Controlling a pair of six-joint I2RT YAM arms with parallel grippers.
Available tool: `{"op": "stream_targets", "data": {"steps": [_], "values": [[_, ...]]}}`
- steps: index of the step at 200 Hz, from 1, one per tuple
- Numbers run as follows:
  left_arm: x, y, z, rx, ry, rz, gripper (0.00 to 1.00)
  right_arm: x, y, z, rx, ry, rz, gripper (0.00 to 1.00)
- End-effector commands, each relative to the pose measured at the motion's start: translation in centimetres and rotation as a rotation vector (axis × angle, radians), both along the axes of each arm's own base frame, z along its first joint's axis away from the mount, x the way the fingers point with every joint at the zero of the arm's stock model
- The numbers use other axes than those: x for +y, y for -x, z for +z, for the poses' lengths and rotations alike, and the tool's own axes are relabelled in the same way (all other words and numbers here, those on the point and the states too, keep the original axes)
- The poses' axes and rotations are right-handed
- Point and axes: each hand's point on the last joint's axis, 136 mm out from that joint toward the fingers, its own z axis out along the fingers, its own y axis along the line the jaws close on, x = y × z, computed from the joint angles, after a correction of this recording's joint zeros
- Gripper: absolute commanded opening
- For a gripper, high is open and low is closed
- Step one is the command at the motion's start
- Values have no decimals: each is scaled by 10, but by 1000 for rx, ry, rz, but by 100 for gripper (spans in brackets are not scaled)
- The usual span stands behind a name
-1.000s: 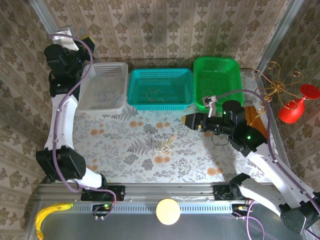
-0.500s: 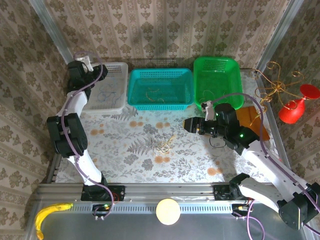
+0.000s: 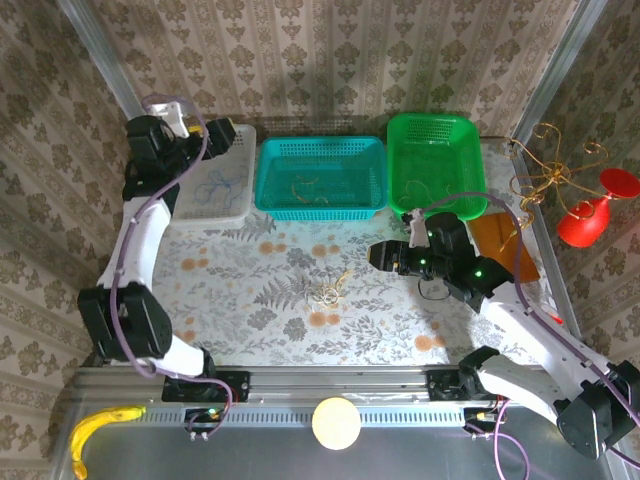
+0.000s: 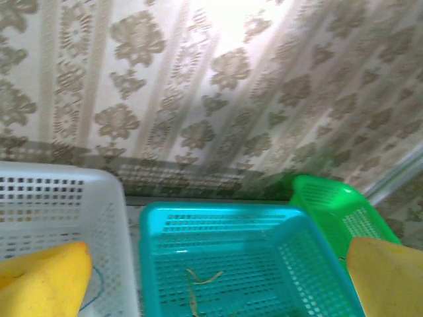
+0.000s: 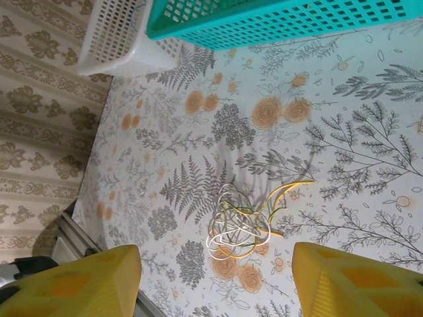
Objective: Untangle the cables
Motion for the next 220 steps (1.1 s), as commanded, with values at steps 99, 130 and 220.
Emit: {"op": "stream_targets", "data": {"steps": [99,130,220], "values": [[-131,182,-188,348,-295,-194,100,37,-28,-94,156,100,20,46],[-146,201,-229,393,-330,-220,100,54,-33,-118,201,132,14,48],[-170,218,-276,449,-419,-293,100,76,-48,-143,263,109,-36,47]]}}
